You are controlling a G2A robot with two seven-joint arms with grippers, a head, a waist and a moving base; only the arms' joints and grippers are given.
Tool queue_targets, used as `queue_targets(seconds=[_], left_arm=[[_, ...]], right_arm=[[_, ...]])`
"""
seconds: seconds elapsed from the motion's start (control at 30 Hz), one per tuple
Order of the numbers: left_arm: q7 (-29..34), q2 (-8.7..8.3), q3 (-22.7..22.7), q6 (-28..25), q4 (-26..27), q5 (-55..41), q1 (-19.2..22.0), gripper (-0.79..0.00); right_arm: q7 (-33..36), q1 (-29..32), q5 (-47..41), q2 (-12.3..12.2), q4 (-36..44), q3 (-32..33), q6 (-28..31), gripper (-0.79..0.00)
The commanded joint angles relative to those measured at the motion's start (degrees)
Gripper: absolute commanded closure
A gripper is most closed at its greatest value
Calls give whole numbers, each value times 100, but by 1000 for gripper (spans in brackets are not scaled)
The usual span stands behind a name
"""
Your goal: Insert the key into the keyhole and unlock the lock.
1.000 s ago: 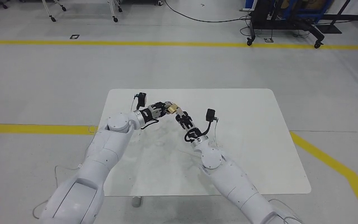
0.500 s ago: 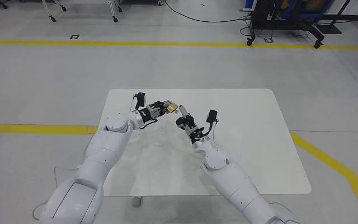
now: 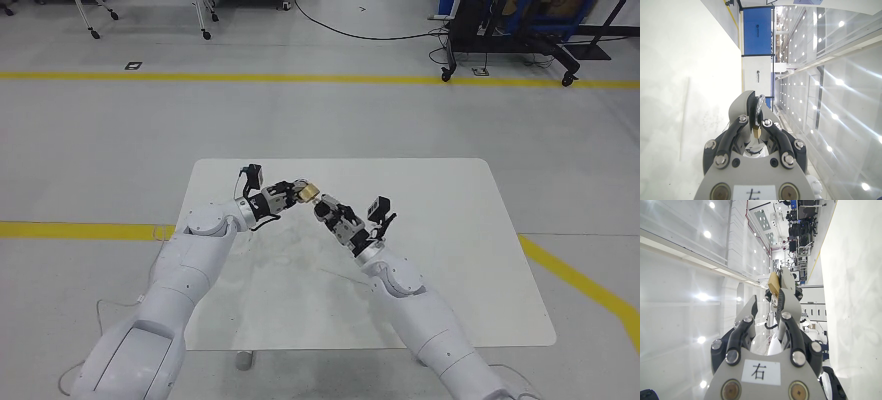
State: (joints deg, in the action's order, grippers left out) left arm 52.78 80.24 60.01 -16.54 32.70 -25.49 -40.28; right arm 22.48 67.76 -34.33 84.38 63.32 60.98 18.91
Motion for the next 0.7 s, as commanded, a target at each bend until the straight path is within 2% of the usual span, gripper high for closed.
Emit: queue_targets(seconds=[0.0, 0.33, 0.43, 0.57, 0.6, 0.67], left_arm=[[3, 0, 9, -7, 0, 5, -1, 0], [37, -7, 43, -61, 34, 63, -24, 0], [5, -9, 67, -61, 33, 58, -25, 0], [-19, -14, 98, -38, 23, 51, -28, 0], [-19, -15, 104, -38, 26, 51, -30, 0], [-23, -15, 114, -31, 32, 48, -38, 0]], right_arm=[[36, -36, -76, 16, -67, -15, -45, 0], [156, -154, -275, 76, -299, -33, -84, 0], [130, -118, -167, 76, -285, -29, 5, -92], [84, -27, -51, 73, -195, -18, 73, -132], [74, 0, -8, 70, -160, -14, 91, -179], [83, 57, 66, 62, -75, -8, 113, -203]])
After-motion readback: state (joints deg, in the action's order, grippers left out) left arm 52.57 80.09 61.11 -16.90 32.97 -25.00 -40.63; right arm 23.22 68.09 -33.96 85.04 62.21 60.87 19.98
